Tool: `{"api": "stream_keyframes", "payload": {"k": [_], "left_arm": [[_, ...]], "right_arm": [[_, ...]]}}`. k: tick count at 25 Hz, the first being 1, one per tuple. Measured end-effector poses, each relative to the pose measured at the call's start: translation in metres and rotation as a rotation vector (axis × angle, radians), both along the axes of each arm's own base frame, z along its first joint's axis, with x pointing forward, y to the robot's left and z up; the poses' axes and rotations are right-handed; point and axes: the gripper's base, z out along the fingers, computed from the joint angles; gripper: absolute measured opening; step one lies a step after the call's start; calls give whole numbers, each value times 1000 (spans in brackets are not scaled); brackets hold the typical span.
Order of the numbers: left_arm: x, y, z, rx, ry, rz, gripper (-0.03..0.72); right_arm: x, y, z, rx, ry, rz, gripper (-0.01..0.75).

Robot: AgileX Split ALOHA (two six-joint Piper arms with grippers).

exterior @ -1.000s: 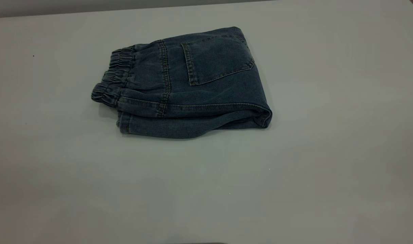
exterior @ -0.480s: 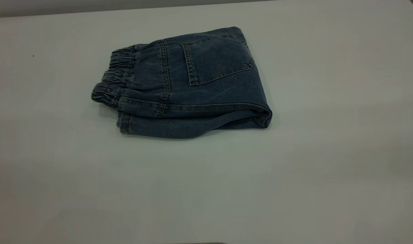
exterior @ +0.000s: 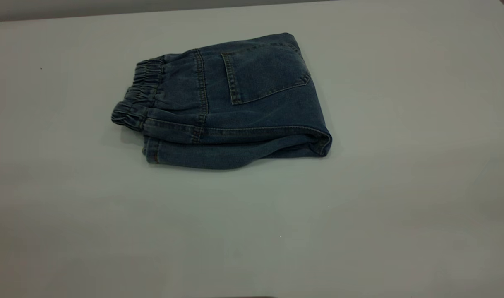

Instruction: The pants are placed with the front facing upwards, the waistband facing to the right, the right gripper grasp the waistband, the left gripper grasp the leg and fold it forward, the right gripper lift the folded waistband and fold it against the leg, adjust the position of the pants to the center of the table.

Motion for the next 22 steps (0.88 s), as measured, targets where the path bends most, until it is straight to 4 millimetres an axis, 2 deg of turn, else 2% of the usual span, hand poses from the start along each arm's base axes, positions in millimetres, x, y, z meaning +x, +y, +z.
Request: {"api": "stream_keyframes", "payload": {"k": [22], "left_arm": [[-3, 0, -1, 1, -16, -1, 388]], "right_arm": [[0, 1, 0, 6, 0, 4, 418]]}}
